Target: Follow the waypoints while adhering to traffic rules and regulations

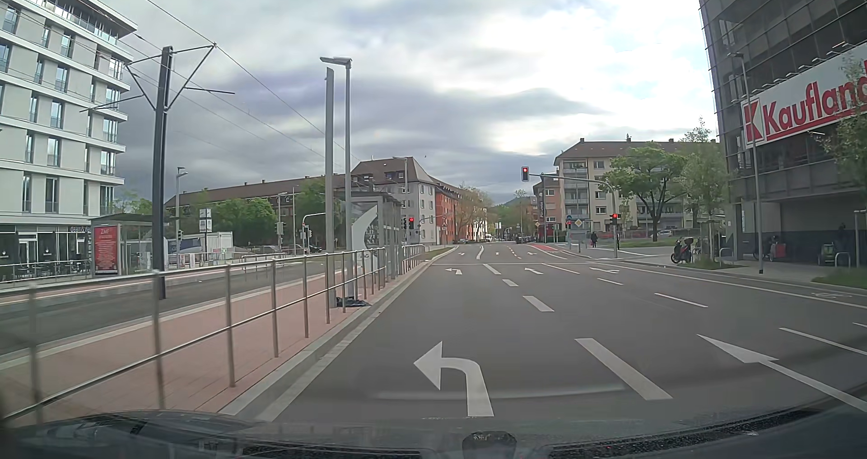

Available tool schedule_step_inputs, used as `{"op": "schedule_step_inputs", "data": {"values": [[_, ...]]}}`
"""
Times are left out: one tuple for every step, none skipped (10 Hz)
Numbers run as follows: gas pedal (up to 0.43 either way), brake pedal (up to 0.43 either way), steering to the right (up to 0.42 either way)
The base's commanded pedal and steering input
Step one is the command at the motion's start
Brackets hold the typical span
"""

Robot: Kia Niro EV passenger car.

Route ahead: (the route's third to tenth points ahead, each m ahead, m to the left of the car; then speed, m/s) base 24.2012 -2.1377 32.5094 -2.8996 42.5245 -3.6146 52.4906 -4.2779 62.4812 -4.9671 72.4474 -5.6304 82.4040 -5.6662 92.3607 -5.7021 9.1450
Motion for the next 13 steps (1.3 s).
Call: {"op": "schedule_step_inputs", "data": {"values": [[0.0,0.0,0.003],[0.0,0.006,0.003],[0.0,0.037,0.003],[0.0,0.079,0.003],[0.0,0.104,0.003],[0.0,0.116,0.003],[0.0,0.128,0.003],[0.0,0.152,0.003],[0.0,0.171,0.003],[0.0,0.189,0.003],[0.0,0.201,0.003],[0.0,0.207,0.003],[0.0,0.213,0.003]]}}
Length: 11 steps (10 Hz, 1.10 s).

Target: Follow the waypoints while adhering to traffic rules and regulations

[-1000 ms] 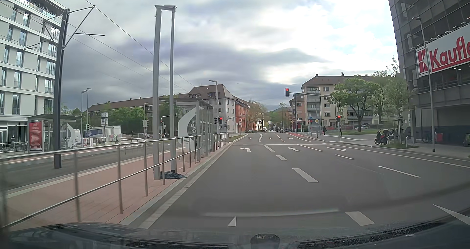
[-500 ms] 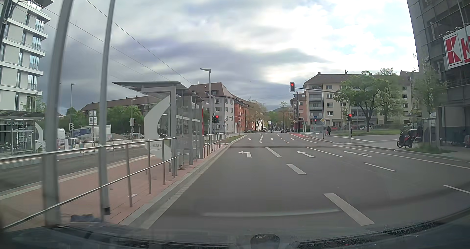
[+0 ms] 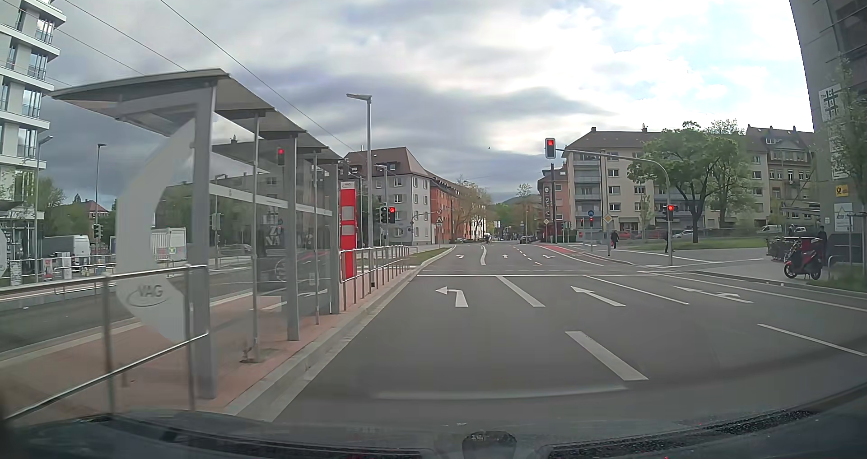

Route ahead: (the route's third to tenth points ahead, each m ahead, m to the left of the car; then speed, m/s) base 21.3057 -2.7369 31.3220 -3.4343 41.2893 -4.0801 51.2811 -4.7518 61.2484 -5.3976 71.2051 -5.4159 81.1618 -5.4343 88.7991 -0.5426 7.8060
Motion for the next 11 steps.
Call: {"op": "schedule_step_inputs", "data": {"values": [[0.0,0.213,0.003],[0.0,0.213,0.003],[0.0,0.22,0.003],[0.0,0.22,0.003],[0.0,0.22,0.003],[0.0,0.226,0.003],[0.0,0.226,0.003],[0.0,0.226,0.002],[0.0,0.226,0.002],[0.0,0.226,0.002],[0.0,0.226,0.002]]}}
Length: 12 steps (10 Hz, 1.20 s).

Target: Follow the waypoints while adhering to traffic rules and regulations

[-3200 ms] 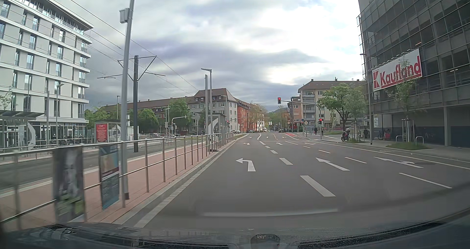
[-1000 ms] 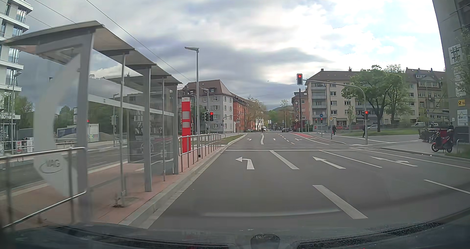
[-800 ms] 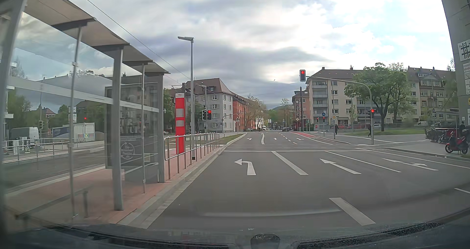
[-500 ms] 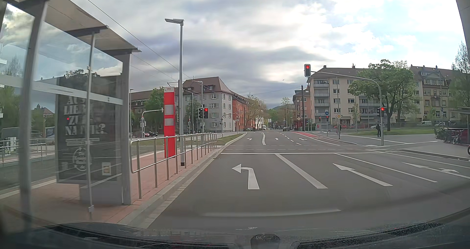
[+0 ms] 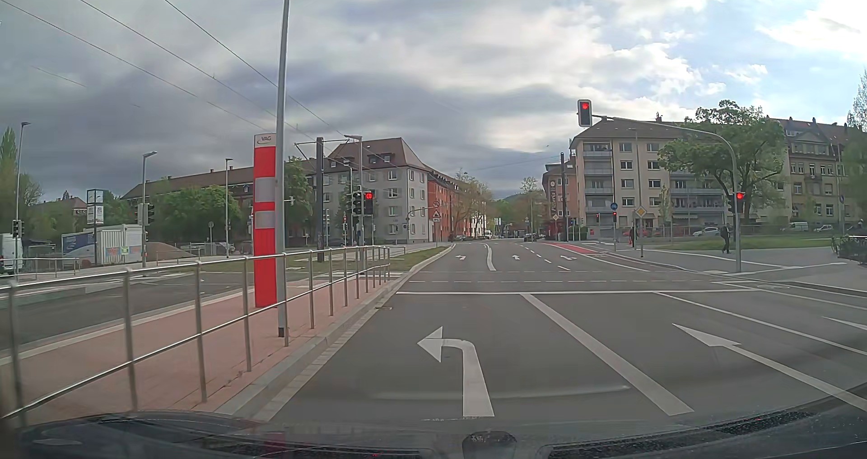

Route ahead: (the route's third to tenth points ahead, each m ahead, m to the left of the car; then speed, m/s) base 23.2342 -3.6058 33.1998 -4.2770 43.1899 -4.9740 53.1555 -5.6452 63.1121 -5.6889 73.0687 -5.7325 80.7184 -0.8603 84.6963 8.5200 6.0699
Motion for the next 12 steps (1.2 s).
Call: {"op": "schedule_step_inputs", "data": {"values": [[0.0,0.226,0.002],[0.0,0.232,0.002],[0.0,0.232,0.002],[0.0,0.232,0.002],[0.0,0.232,0.002],[0.0,0.238,0.002],[0.0,0.232,0.003],[0.0,0.238,0.003],[0.0,0.244,0.003],[0.0,0.244,0.002],[0.0,0.244,0.002],[0.0,0.238,0.002]]}}
